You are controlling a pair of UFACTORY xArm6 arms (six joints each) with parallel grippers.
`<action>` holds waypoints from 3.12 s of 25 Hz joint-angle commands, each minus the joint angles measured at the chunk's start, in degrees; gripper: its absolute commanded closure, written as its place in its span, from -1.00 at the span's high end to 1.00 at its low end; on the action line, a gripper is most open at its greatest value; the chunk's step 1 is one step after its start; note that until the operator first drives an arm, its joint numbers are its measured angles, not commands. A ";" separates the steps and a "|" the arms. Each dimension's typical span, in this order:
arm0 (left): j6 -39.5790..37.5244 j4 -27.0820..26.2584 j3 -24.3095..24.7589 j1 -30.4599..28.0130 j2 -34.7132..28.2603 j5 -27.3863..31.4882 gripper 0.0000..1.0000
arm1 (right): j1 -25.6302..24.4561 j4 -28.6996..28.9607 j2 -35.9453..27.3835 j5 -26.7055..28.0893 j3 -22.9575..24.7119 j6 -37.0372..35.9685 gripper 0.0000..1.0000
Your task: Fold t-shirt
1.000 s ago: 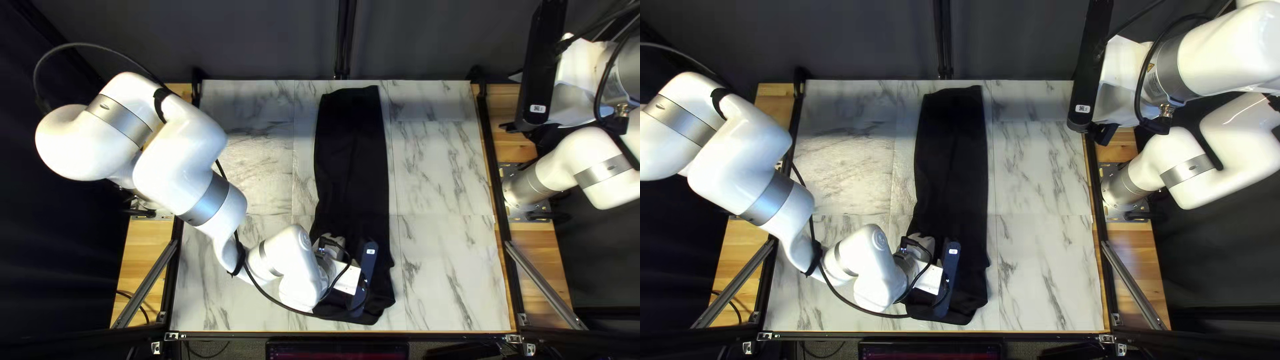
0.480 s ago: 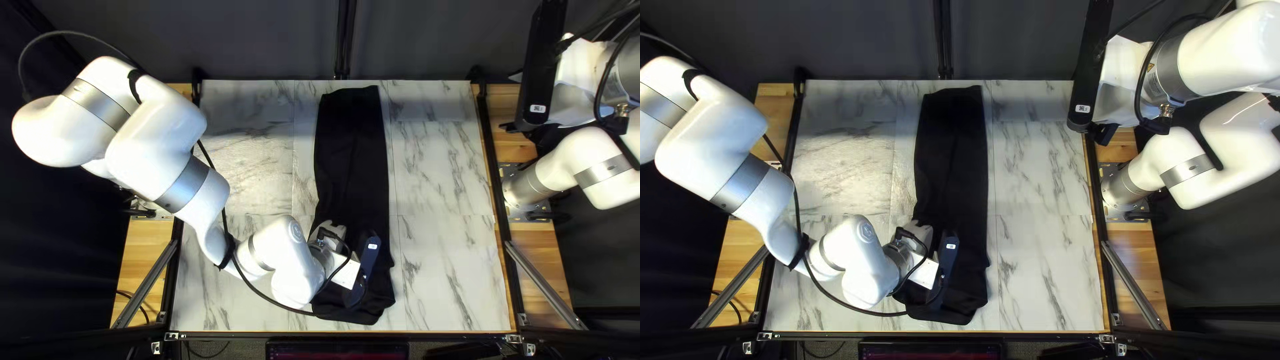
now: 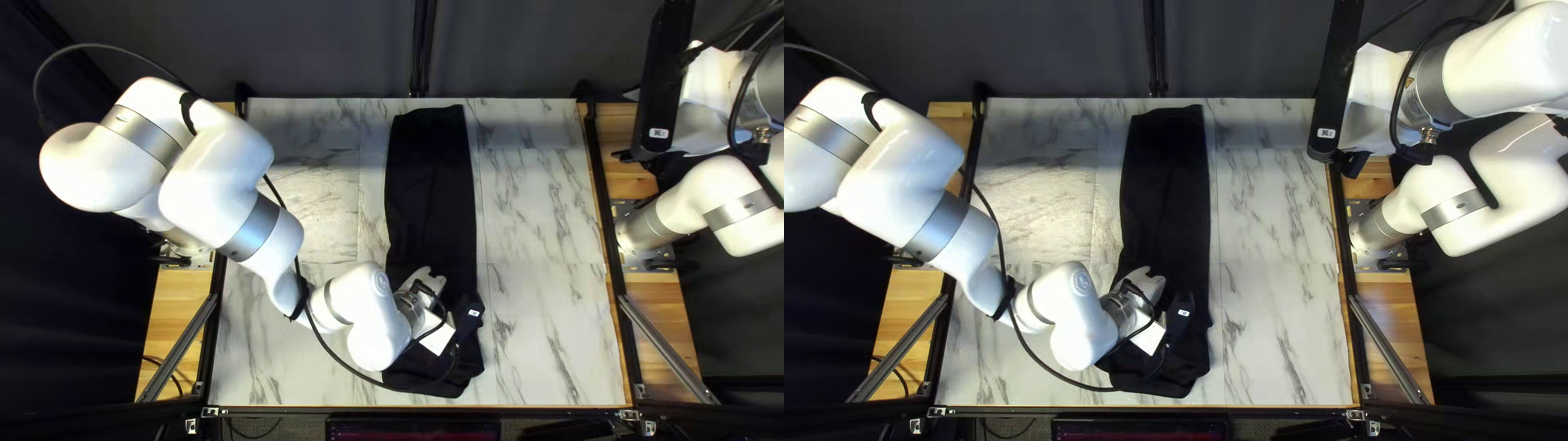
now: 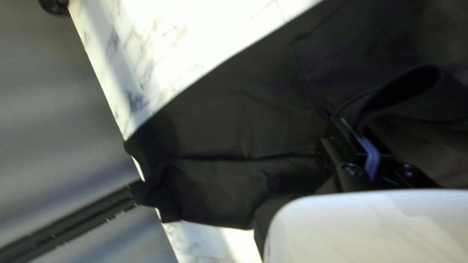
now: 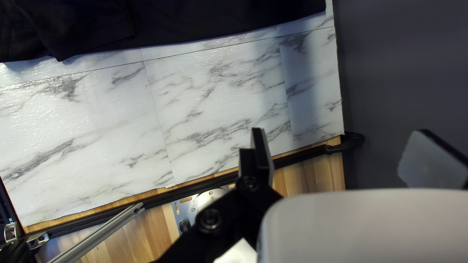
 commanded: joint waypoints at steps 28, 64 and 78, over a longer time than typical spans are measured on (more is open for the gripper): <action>3.40 -9.01 1.22 -5.09 -1.62 8.24 -1.00 | 0.00 0.00 0.00 0.00 0.00 0.00 1.00; -5.20 1.16 1.13 -1.20 0.46 -1.08 1.00 | 0.00 0.00 0.00 0.00 0.00 0.00 1.00; -13.19 -1.09 8.36 -3.43 -1.87 0.08 1.00 | 0.00 0.00 0.00 0.00 0.00 0.00 1.00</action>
